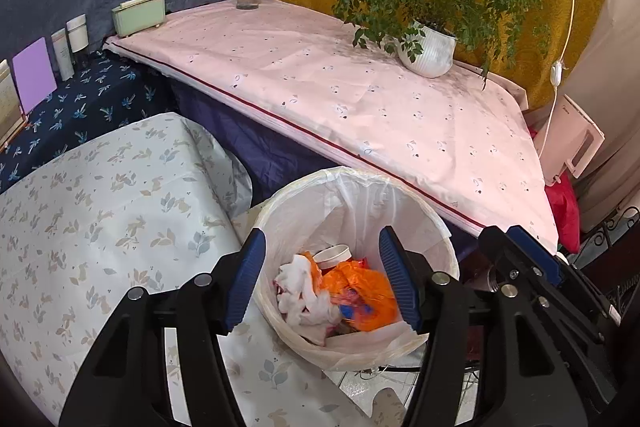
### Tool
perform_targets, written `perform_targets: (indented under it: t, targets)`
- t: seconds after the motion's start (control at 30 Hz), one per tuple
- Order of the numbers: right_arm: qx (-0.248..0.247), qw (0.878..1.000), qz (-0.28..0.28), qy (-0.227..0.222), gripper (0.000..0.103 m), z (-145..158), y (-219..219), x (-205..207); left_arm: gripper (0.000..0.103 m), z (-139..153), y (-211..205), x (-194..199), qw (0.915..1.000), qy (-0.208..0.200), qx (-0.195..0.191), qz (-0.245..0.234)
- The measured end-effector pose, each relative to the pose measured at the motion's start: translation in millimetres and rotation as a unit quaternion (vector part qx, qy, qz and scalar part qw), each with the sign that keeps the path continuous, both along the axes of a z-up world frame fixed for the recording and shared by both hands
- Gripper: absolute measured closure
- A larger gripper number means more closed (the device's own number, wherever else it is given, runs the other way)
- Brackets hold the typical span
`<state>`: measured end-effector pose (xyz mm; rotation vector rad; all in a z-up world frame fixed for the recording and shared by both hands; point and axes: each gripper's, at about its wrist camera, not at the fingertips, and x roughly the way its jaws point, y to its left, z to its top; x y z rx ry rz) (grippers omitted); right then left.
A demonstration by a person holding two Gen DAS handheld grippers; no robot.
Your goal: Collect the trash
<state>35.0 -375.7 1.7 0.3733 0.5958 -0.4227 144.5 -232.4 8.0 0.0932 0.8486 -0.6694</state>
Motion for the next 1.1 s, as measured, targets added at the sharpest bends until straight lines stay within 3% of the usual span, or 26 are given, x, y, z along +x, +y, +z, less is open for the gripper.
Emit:
perform_targets:
  t: [0.57, 0.67, 1.1]
  targets:
    - [-0.02, 1.0, 0.018, 0.007, 0.055, 9, 17, -10, 0.045, 7, 21, -10, 0.9998, -0.012, 0.004, 0.017]
    - [-0.029, 0.999, 0.016, 0.009, 0.049, 12, 22, -16, 0.035, 9, 27, -14, 0.9995, -0.018, 0.006, 0.024]
    - [-0.059, 0.998, 0.014, 0.031, 0.026, 14, 41, -40, 0.019, 6, 52, -38, 0.9984, -0.035, 0.022, 0.039]
